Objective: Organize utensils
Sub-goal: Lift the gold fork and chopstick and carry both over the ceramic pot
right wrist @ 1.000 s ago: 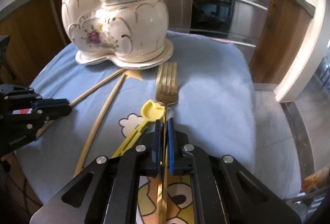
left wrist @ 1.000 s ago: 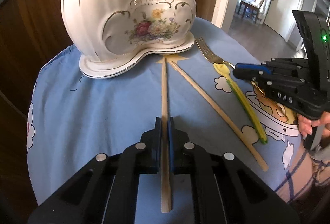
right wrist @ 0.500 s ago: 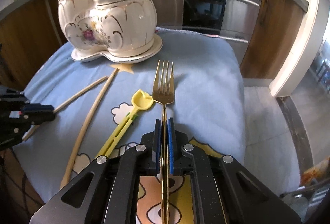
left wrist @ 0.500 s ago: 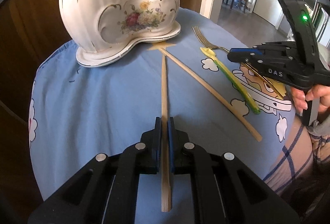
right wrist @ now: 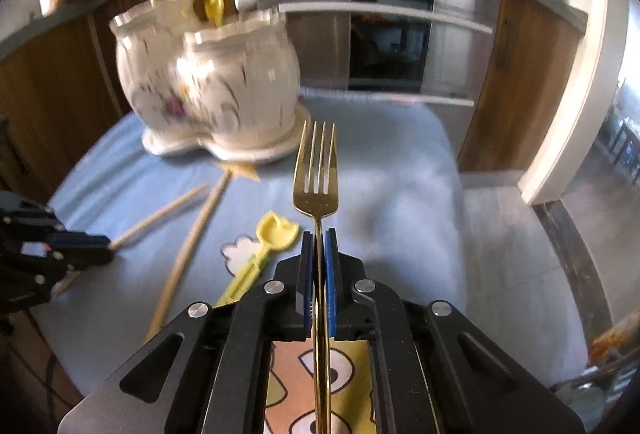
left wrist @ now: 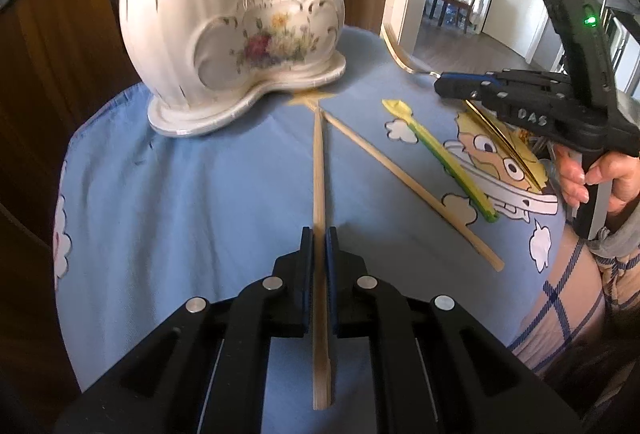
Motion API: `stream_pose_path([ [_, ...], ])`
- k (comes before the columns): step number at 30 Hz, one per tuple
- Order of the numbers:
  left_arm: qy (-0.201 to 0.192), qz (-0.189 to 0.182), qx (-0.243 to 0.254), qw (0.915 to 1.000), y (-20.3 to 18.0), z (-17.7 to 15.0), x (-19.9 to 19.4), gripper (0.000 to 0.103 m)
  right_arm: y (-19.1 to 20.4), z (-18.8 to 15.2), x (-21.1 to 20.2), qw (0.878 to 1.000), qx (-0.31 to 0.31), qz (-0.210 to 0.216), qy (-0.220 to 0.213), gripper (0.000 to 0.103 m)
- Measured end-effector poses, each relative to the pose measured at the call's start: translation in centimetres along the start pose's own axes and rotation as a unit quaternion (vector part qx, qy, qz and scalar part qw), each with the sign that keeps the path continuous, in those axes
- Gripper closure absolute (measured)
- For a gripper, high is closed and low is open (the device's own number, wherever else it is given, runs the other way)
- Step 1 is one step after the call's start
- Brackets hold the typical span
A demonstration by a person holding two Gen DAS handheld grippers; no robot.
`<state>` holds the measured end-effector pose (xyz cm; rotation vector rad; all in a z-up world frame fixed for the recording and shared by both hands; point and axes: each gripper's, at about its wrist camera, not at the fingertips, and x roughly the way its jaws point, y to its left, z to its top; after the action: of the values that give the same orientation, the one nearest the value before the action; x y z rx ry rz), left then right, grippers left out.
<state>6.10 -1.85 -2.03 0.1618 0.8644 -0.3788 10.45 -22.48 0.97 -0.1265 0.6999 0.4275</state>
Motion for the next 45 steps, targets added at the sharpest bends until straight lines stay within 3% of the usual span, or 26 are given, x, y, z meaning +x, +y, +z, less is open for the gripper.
stream_pose_path([
  [9, -0.082, 0.006, 0.024, 0.9963, -0.1, 0.7, -3.4, 0.097, 1.5, 1.7, -4.4, 0.994, -0.017, 0.012, -0.107, 0.097],
  [21, -0.227, 0.016, 0.019, 0.9736, 0.4, 2.3, -8.2, 0.097, 3.5, 6.3, -8.5, 0.971, -0.022, 0.011, -0.238, 0.097],
  [27, -0.306, 0.032, -0.005, 0.9515, 2.3, 4.9, -10.9, 0.097, 3.1, 9.9, -8.3, 0.966, 0.004, 0.045, -0.256, 0.097],
  [34, -0.367, -0.005, -0.070, 0.9276, 6.5, 10.5, -11.4, 0.097, 2.9, 13.0, -7.6, 0.958, 0.026, 0.072, -0.277, 0.097],
  [40, -0.390, -0.025, -0.106, 0.9145, 9.0, 13.9, -8.9, 0.097, 2.6, 15.0, -6.5, 0.950, 0.037, 0.063, -0.303, 0.097],
  [45, -0.392, -0.007, -0.107, 0.9139, 9.1, 15.2, -6.7, 0.097, 2.2, 16.0, -5.2, 0.944, 0.050, 0.043, -0.322, 0.097],
])
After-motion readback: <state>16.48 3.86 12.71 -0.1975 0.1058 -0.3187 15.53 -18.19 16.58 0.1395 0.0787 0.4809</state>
